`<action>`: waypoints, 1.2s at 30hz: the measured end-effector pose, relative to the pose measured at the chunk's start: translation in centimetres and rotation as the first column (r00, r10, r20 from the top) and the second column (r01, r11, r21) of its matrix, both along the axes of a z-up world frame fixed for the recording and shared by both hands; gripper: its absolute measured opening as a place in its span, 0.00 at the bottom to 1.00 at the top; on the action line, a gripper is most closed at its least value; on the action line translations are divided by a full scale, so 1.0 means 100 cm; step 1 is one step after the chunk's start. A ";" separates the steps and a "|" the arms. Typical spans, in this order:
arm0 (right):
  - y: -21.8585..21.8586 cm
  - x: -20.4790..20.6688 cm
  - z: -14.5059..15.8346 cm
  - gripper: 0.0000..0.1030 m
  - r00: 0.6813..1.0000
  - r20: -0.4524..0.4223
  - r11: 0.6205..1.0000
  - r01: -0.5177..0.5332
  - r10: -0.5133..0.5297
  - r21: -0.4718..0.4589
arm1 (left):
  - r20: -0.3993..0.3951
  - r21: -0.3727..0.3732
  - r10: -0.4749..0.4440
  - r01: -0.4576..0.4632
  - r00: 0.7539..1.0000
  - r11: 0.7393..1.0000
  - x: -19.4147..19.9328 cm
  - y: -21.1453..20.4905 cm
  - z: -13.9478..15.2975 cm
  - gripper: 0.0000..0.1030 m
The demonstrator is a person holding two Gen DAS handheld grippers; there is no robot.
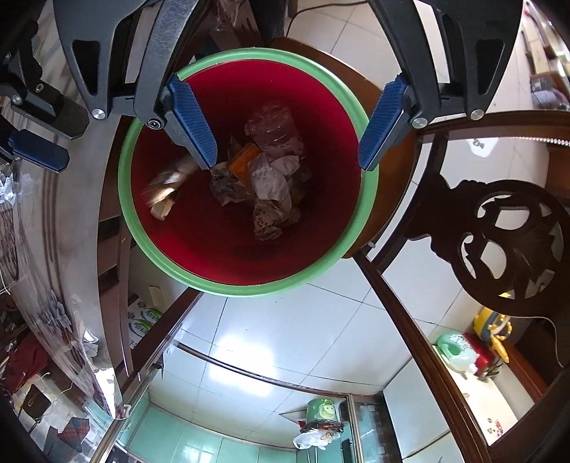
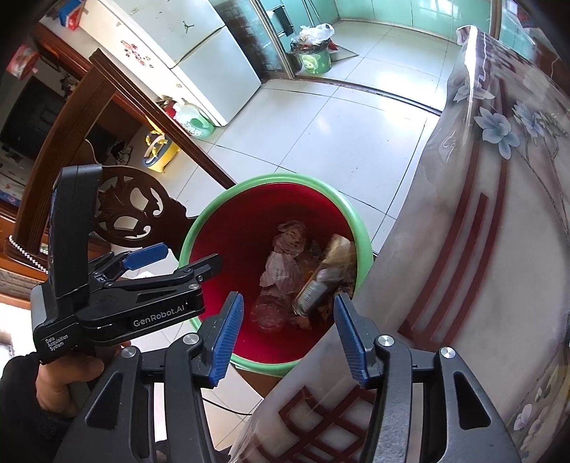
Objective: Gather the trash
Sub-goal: 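Open both tools to drop the newspaper and cigarette pack into the bucket, then grasp the crumpled newspaper with the left tool while the right tool grasps the yellow carton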
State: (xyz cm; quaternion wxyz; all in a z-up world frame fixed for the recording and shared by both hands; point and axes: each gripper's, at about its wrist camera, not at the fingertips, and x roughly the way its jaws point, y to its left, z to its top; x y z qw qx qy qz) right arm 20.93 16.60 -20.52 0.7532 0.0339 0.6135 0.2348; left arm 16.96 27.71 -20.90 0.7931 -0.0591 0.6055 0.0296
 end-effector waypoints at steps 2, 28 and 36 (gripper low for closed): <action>-0.002 -0.001 0.003 0.51 1.000 0.008 1.000 0.001 -0.001 -0.006 | 0.007 -0.005 0.005 -0.005 1.000 1.000 -0.002 0.002 0.003 0.79; -0.124 -0.067 0.081 0.56 0.963 0.167 0.977 0.215 -0.210 -0.012 | 0.234 0.005 -0.121 0.123 0.965 0.992 -0.046 -0.073 0.101 0.80; -0.201 -0.089 0.086 0.56 0.930 0.187 0.945 0.326 -0.316 -0.029 | 0.242 0.016 -0.197 0.199 0.950 0.980 -0.055 -0.127 0.107 0.80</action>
